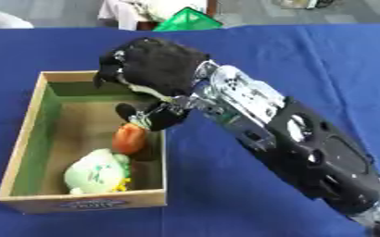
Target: Pick up objects on the table and place them in the box.
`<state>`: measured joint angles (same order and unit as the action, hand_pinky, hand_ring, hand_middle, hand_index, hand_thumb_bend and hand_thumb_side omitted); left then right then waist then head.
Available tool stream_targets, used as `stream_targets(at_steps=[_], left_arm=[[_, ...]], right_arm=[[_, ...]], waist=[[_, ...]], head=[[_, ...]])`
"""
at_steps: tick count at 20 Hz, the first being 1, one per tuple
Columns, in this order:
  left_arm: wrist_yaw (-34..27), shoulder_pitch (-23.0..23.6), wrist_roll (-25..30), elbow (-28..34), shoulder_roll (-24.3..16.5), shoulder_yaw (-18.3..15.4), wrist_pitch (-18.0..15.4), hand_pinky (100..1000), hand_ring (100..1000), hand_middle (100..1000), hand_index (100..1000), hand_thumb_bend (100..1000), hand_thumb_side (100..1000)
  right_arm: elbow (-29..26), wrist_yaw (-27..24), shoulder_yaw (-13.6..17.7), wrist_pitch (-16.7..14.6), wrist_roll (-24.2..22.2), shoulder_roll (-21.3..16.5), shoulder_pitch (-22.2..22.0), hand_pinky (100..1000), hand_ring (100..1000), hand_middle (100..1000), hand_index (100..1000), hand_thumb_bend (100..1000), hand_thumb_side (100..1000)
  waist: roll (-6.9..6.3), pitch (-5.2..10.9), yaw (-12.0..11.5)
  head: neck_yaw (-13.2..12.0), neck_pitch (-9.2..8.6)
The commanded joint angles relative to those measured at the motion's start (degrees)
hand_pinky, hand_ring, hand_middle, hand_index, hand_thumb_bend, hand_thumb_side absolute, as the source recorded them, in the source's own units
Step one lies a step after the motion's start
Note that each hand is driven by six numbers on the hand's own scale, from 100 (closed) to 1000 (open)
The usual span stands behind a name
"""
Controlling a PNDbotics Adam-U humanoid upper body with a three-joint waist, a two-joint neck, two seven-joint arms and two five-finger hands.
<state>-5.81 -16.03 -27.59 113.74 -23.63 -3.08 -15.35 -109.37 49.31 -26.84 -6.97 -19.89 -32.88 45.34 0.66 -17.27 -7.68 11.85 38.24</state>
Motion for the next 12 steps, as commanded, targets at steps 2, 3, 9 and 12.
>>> stream_targets(at_steps=[2,3,9,12], left_arm=[[0.28,-0.09,-0.53,0.85,-0.98,-0.87,-0.16,754,847,729,756,244,798],[0.33,-0.04,-0.63,0.85,-1.03,-0.93,-0.2,754,847,729,756,244,797],[0.75,0.26,-1.06,0.85,-1.41,-1.21,-0.4,755,846,729,757,244,792],[0.91,0.35,-1.19,0.85,-1.54,-1.3,-0.52,755,846,729,758,247,789]], right_arm=[[-4.91,-6.26,6.31,3.44,6.17,-4.25,-0.45,732,718,652,814,100,420],[-5.07,-8.04,7.6,3.91,8.55,-5.03,-0.88,739,726,660,824,100,505],[-5.21,-14.46,15.33,3.64,20.82,-9.23,-4.92,768,757,705,866,100,852],[-5.22,-15.94,18.32,2.82,25.31,-10.29,-6.91,789,762,709,870,100,886]], waist=[[-0.32,1.34,0.53],[-0.34,1.37,0.69],[-0.84,1.54,1.58],[-1.1,1.55,1.83]], head=[[-0.76,-0.16],[-0.9,-0.14],[-2.01,0.21],[-2.44,0.35]])
